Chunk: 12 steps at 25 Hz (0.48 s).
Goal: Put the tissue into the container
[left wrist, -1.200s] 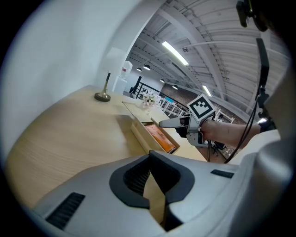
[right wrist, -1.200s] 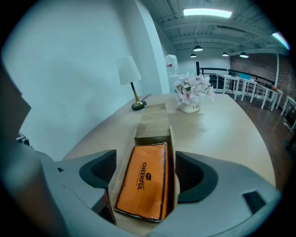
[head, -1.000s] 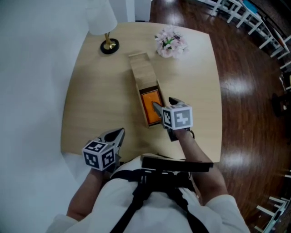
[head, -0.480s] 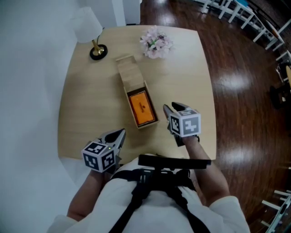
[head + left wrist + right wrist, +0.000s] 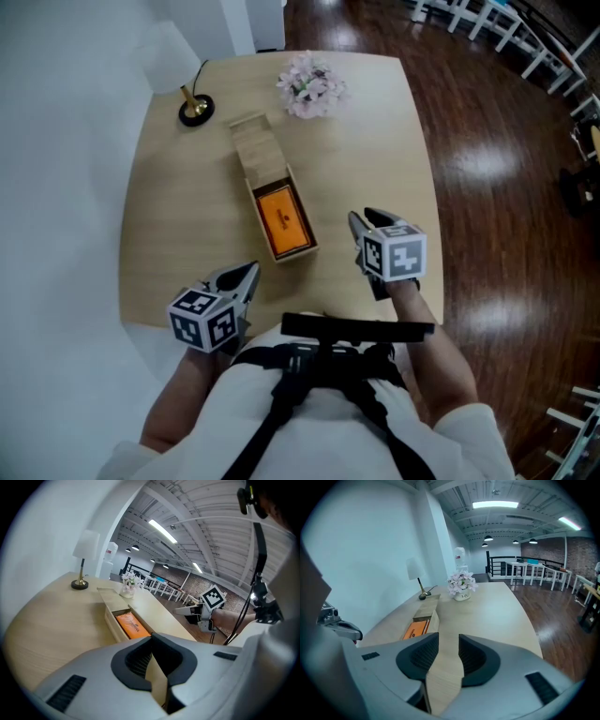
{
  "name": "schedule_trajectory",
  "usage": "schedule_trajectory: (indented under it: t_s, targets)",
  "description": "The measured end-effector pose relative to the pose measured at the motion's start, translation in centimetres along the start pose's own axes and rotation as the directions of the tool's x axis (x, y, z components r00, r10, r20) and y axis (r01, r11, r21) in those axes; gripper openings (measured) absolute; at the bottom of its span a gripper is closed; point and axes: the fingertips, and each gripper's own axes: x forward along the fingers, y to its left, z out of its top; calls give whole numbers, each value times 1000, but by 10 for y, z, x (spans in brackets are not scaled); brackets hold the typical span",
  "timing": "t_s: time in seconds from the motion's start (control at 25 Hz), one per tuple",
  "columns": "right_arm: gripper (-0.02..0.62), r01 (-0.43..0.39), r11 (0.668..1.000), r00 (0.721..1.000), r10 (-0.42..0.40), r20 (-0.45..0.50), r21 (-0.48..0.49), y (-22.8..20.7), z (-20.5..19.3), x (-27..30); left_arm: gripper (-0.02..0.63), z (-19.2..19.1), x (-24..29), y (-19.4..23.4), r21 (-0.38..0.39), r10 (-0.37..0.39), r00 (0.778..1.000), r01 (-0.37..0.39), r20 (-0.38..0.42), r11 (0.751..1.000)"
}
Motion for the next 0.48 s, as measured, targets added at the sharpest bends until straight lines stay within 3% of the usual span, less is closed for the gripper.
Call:
schedule_trajectory:
  t_s: [0.48]
  targets:
    - [93, 45, 995, 999, -47, 19, 84, -35, -18, -28, 0, 4, 7, -14, 2, -14, 1000, 14, -6, 1000]
